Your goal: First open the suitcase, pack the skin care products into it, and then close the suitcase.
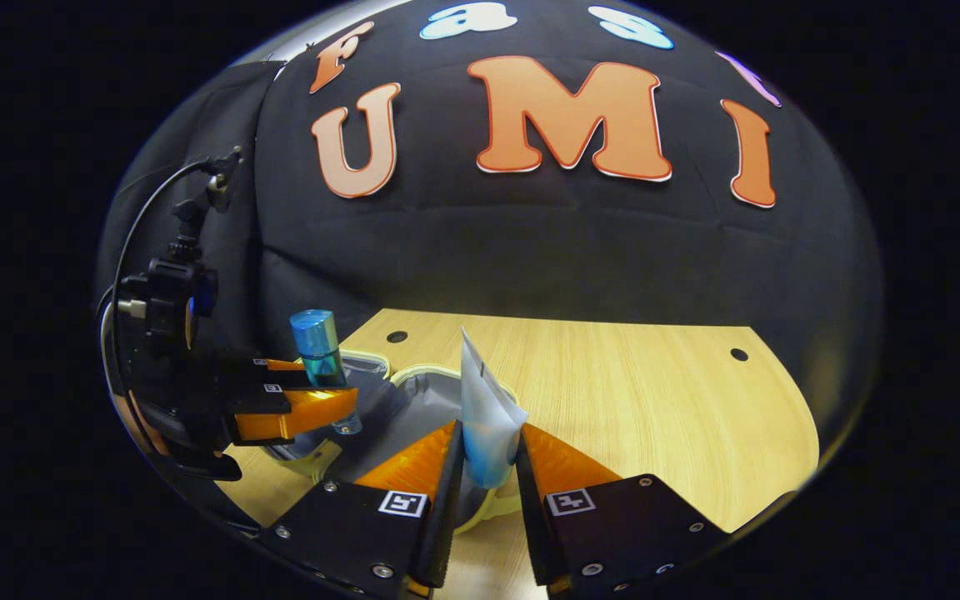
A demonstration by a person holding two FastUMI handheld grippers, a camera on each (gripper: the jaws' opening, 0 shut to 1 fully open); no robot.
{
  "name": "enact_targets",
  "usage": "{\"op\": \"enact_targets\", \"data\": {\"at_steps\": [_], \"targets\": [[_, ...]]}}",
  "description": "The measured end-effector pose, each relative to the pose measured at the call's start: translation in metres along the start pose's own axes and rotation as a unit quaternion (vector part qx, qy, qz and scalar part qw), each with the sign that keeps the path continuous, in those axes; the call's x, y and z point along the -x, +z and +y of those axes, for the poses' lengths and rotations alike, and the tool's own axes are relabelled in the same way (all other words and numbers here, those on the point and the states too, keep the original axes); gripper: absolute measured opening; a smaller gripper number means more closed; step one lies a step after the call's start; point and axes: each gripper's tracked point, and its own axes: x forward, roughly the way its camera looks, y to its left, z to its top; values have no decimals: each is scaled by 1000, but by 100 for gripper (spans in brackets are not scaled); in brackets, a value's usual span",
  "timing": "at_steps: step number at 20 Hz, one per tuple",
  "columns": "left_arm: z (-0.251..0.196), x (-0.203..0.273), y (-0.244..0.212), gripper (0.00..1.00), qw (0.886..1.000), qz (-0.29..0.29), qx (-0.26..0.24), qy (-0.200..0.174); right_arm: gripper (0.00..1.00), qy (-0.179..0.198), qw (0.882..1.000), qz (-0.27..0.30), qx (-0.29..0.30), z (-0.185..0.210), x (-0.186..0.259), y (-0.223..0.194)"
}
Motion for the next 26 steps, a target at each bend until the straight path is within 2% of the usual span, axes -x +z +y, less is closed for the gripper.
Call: {"op": "enact_targets", "data": {"at_steps": [8, 16, 26], "targets": [[-5, -34, -54, 49, 992, 113, 56, 8, 38, 48, 998, 43, -3, 8, -33, -21], [-17, -57, -80, 49, 976, 207, 60, 26, 38, 93, 992, 84, -13, 14, -66, -43], [-14, -85, -106, 49, 958, 272, 74, 53, 38, 118, 984, 131, -32, 12, -90, -66]]}}
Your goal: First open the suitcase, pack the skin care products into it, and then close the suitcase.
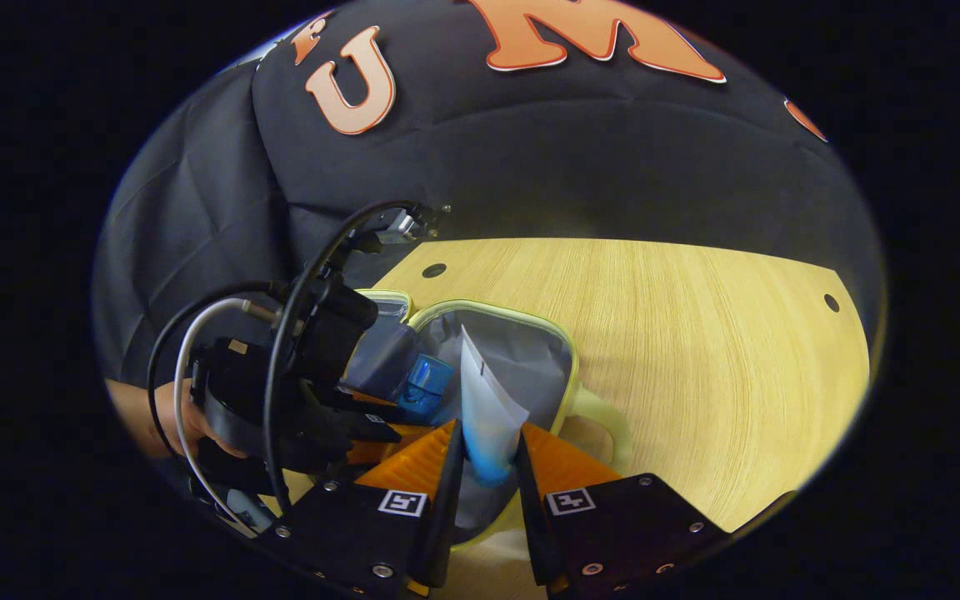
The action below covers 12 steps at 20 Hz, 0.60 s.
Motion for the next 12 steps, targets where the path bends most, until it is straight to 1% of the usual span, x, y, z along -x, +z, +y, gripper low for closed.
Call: {"op": "enact_targets", "data": {"at_steps": [3, 5, 7, 10, 11, 12], "targets": [[3, -7, -5, 49, 1000, 12, 8, 2, 38, 3, 1000, 9, -8, -1, -4, -3], [3, -7, -4, 49, 1000, 12, 8, 4, 38, 10, 1000, 20, -19, 1, -6, -5], [5, -8, -5, 49, 1000, 13, 9, 8, 38, 8, 999, 28, -25, 1, -10, -7], [5, -7, -2, 49, 1000, 2, 15, 7, 38, 8, 999, 45, -28, -1, -15, -16], [6, -4, -2, 52, 1000, -1, 18, 3, 38, 7, 998, 51, -27, -4, -17, -19], [5, -2, -2, 52, 1000, -5, 19, -2, 38, 10, 998, 58, -27, -6, -18, -22]]}}
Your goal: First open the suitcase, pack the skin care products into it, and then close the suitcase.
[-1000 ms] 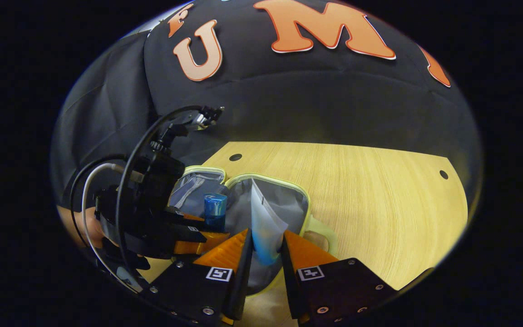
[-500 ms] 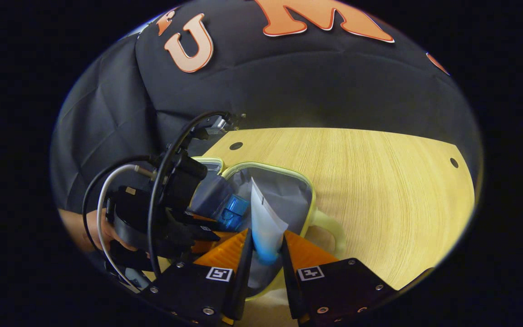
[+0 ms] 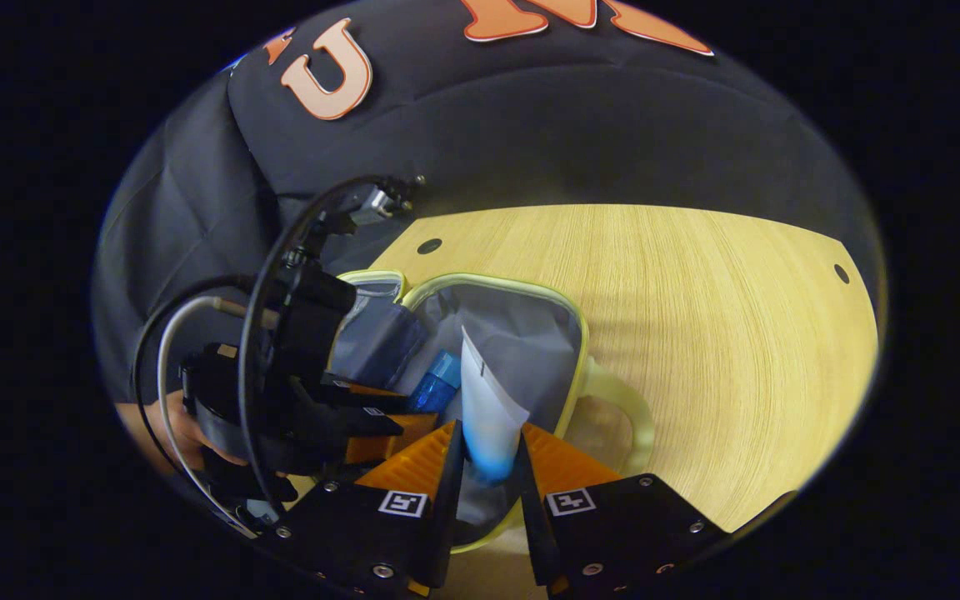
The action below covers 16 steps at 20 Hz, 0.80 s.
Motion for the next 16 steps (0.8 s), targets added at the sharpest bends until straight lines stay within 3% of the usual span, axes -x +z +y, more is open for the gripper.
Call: {"op": "enact_targets", "data": {"at_steps": [3, 7, 16], "targets": [[-5, 16, 0, 52, 1000, -13, 1, -17, 38, -2, 1000, 11, -2, -2, -9, -3], [5, 48, 6, 69, 998, -59, -13, -20, 38, 0, 999, 37, -11, 3, -15, -14], [90, 127, 13, 71, 984, -156, -27, 87, 38, -7, 995, 86, -50, 9, -33, -25]]}}
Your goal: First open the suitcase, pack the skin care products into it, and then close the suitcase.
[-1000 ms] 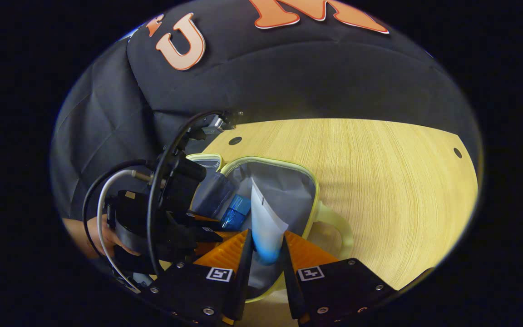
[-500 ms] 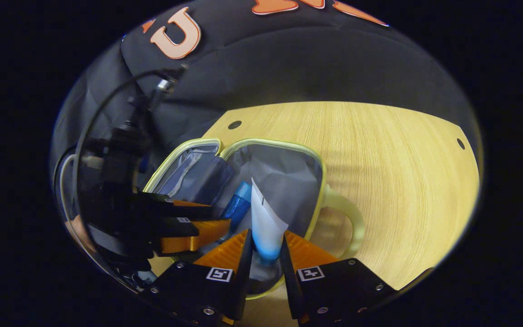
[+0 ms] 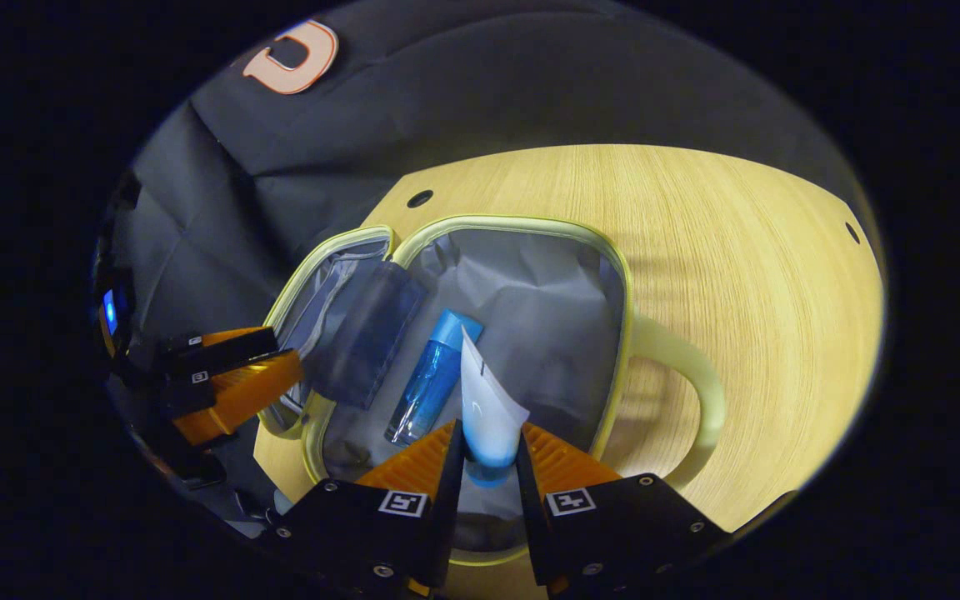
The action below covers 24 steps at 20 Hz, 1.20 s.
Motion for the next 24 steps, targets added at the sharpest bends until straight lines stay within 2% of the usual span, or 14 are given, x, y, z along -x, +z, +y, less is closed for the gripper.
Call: {"op": "enact_targets", "data": {"at_steps": [8, 12, 13, 14, 15, 17, 18, 20, 22, 24], "targets": [[51, 28, -25, 71, 997, -1, 56, 43, 38, -48, 997, 37, -52, -1, -34, -3], [87, 32, -43, 71, 993, -3, 94, 75, 37, -54, 994, 49, -77, -1, -39, -2], [96, 34, -48, 71, 991, -4, 108, 81, 43, -56, 994, 50, -80, -1, -38, -2], [105, 36, -51, 71, 989, -7, 119, 87, 37, -57, 994, 45, -80, -1, -36, 1], [114, 35, -55, 71, 987, -9, 130, 93, 37, -60, 995, 35, -78, -1, -31, 5], [132, 37, -59, 71, 984, -11, 142, 103, 46, -62, 995, 8, -74, 0, -18, 15], [139, 38, -60, 72, 984, -11, 146, 105, 57, -66, 995, -8, -73, 0, -12, 21], [153, 38, -60, 72, 982, -16, 152, 109, 69, -77, 993, -57, -67, -4, 9, 41], [167, 35, -57, 80, 981, -22, 158, 109, 73, -85, 989, -102, -65, -6, 34, 59], [178, 30, -57, 79, 980, -24, 167, 106, 76, -94, 983, -147, -65, -11, 57, 75]]}}
